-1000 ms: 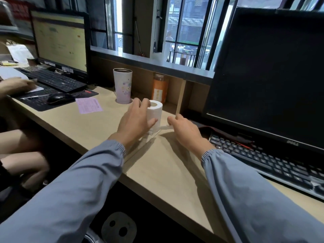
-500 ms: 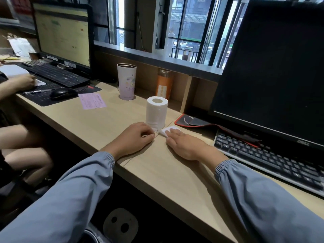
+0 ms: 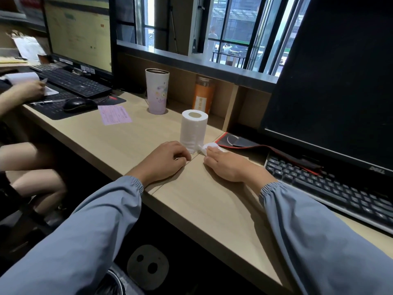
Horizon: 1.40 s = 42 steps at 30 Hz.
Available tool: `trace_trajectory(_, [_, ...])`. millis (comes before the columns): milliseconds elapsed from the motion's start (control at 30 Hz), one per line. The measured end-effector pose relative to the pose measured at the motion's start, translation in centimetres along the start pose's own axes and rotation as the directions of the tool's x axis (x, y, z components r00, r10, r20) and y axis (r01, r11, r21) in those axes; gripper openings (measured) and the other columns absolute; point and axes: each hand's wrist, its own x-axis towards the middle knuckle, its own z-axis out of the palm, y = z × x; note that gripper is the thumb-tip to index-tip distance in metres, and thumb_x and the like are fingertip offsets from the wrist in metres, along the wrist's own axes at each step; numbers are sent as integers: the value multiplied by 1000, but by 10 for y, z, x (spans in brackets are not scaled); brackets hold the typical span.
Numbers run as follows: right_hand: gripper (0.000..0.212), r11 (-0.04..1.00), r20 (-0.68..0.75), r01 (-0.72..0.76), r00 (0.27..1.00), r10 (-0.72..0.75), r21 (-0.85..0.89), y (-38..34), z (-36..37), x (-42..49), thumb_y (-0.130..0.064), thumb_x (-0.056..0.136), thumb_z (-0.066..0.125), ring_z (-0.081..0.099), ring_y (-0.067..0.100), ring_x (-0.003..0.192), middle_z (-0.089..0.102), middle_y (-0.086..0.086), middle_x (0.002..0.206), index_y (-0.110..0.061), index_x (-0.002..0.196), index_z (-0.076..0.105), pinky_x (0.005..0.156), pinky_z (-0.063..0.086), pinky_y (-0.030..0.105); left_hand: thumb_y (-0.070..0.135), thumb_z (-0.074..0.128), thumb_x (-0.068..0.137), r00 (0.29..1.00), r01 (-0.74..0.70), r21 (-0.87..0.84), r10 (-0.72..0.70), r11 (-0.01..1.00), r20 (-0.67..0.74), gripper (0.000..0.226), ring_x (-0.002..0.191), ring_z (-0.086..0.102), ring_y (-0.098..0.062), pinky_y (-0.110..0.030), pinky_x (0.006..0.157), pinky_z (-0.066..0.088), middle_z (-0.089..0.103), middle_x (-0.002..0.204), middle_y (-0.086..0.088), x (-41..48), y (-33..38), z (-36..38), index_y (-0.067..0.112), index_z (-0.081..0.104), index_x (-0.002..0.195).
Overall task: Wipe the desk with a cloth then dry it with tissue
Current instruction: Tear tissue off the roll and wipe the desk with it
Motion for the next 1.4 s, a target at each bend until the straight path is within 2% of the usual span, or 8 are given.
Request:
trace_trajectory(133, [59, 1000, 2, -23, 1000, 23, 2, 6, -5, 3, -47, 111, 23, 8, 13, 158, 6, -7, 173, -25, 166, 12, 125, 8, 33, 12, 64, 92, 1000, 3, 5, -3, 1000, 0, 21, 104, 59, -3, -7, 89, 37, 67, 105, 16, 0, 1, -1, 25, 79, 98])
trace_trajectory(367, [63, 998, -28, -54, 998, 55, 34, -3, 0, 10, -46, 111, 25, 4, 16, 159, 4, -2, 173, -19, 166, 11, 128, 8, 39, 10, 62, 91, 1000, 25, -6, -25, 1000, 7, 27, 106, 60, -6, -22, 96, 45, 67, 105, 17, 0, 2, -1, 35, 74, 92])
trace_trajectory(533, [62, 999, 20, 18, 1000, -19, 27, -8, 5, -9, -47, 111, 27, 4, 16, 159, 1, -5, 173, -23, 166, 11, 126, 8, 37, 6, 63, 91, 1000, 25, -12, -25, 1000, -12, 26, 105, 59, -6, -8, 91, 38, 65, 101, 20, 0, 3, 0, 28, 77, 94])
trace_trajectory(667, [60, 998, 62, 60, 996, -62, 36, -8, 6, -19, -46, 111, 27, 0, 9, 158, 1, -10, 173, -27, 166, 9, 122, 3, 28, 8, 64, 92, 999, 33, -13, -33, 999, -6, 24, 106, 60, -7, -18, 94, 43, 66, 103, 19, 0, 3, -1, 26, 79, 96])
trace_trajectory(800, [59, 999, 54, 36, 998, -38, 40, -17, 2, -19, -43, 112, 24, -2, 10, 158, 1, -6, 173, -23, 166, 8, 122, 2, 28, 7, 63, 92, 999, 34, -14, -34, 999, -12, 25, 106, 60, -7, -17, 93, 43, 66, 103, 18, -2, 2, 0, 23, 79, 99])
trace_trajectory(1033, [60, 988, 46, 152, 987, -153, 24, -39, 20, -42, -42, 112, 25, -1, 8, 157, 2, -7, 173, -23, 166, 7, 115, -1, 18, 1, 59, 89, 996, 81, -31, -82, 996, -24, 24, 96, 60, -11, -25, 89, 47, 68, 99, 9, 0, 6, -1, 18, 76, 92])
trace_trajectory(1167, [60, 996, 34, 92, 995, -93, 13, -47, 14, -36, -43, 112, 24, -2, 10, 158, 0, -5, 173, -22, 166, 7, 120, 2, 24, -2, 59, 88, 992, 112, -115, -117, 987, -43, 28, 97, 65, -7, -20, 87, 48, 71, 100, 7, -3, 4, -1, 19, 77, 91])
trace_trajectory(1400, [61, 979, 101, 203, 974, -203, 5, -58, 27, -61, -47, 111, 21, -8, 4, 156, -5, -11, 172, -27, 166, 4, 121, -3, 23, 1, 55, 87, 984, 172, -204, -178, 964, -12, 34, 101, 65, -11, -27, 90, 48, 73, 102, 8, -2, 5, -3, 27, 76, 81])
